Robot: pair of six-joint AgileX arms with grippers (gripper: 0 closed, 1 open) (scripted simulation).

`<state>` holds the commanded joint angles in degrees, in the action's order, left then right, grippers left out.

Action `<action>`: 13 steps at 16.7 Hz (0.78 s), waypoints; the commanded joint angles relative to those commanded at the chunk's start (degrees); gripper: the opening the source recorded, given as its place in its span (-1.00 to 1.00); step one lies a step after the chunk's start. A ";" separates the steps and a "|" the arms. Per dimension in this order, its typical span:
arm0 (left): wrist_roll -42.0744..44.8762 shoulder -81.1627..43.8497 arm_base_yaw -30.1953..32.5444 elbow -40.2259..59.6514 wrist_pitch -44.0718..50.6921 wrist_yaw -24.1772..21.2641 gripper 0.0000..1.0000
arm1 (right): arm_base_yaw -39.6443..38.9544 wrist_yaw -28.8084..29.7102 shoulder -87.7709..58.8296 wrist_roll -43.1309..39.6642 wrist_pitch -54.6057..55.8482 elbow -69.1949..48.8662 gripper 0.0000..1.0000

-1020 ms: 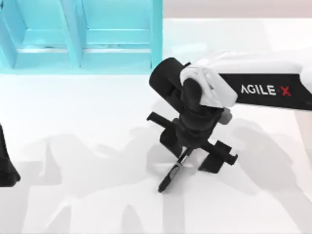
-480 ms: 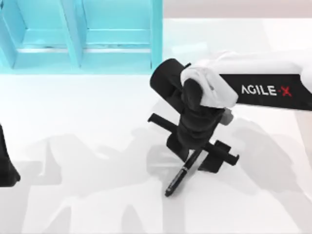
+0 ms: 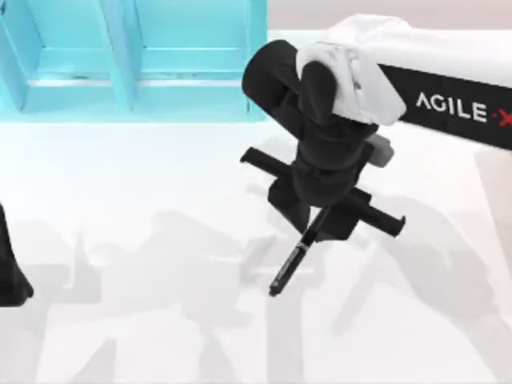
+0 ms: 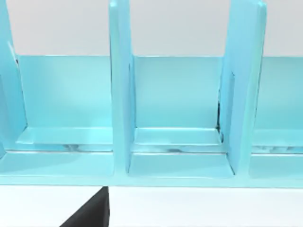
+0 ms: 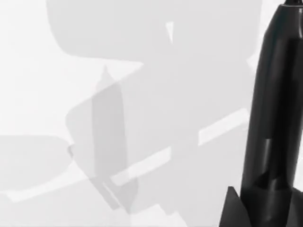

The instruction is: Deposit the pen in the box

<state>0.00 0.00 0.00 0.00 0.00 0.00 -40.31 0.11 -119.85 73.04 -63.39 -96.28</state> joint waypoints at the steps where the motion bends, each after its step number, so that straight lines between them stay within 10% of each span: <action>1: 0.00 0.00 0.00 0.00 0.00 0.00 1.00 | 0.01 -0.02 0.70 -0.10 -2.03 -1.63 -1.00; 13: 0.00 0.00 0.00 0.00 0.00 0.00 1.00 | 9.13 -0.32 2.58 -2.17 -4.78 -3.81 -1.00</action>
<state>0.00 0.00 0.00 0.00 0.00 0.00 -31.19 -0.21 -117.27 70.87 -68.17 -100.09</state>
